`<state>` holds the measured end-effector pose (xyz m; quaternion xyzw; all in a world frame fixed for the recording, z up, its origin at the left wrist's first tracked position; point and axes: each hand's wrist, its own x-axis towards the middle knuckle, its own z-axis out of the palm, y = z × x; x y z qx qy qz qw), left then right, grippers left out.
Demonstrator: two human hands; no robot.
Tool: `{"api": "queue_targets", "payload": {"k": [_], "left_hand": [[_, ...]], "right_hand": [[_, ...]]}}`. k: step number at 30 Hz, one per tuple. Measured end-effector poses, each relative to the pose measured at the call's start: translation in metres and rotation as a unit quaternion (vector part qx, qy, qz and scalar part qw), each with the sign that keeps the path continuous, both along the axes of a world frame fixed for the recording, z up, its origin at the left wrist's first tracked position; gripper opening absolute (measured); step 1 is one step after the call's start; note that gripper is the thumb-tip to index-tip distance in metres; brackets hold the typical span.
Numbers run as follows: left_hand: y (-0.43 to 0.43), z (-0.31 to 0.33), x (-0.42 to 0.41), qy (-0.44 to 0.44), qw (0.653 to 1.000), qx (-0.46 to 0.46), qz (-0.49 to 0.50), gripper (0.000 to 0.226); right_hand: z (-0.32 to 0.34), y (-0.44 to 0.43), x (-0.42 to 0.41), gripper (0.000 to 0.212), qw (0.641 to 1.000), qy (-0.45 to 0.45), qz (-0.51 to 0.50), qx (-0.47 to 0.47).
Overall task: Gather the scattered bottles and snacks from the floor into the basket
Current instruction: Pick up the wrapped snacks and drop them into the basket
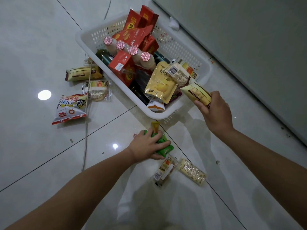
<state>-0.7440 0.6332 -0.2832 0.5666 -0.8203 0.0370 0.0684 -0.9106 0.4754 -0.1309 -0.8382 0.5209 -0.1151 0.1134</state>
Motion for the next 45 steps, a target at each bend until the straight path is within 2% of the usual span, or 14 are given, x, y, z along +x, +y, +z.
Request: {"api": "queue_targets", "payload": {"k": [8, 18, 29, 38, 45], "left_hand": [[-0.009, -0.004, 0.0, -0.009, 0.999, -0.033, 0.0, 0.06], [-0.024, -0.002, 0.001, 0.059, 0.997, -0.055, -0.001, 0.054], [-0.002, 0.023, 0.016, 0.07, 0.992, -0.099, 0.037, 0.048], [0.025, 0.086, 0.036, 0.107, 0.985, -0.134, 0.028, 0.045], [-0.019, 0.175, 0.064, 0.18, 0.963, -0.197, 0.027, 0.05]], "right_hand": [[0.0, -0.001, 0.002, 0.051, 1.0, 0.002, 0.003, -0.004], [-0.007, 0.006, 0.006, 0.049, 1.0, -0.011, 0.003, 0.003], [-0.002, 0.012, 0.009, 0.049, 1.0, -0.021, 0.008, -0.006], [0.008, 0.022, 0.001, 0.046, 0.999, -0.044, 0.005, -0.015], [0.027, 0.005, 0.011, 0.047, 0.998, -0.057, -0.024, -0.023]]}}
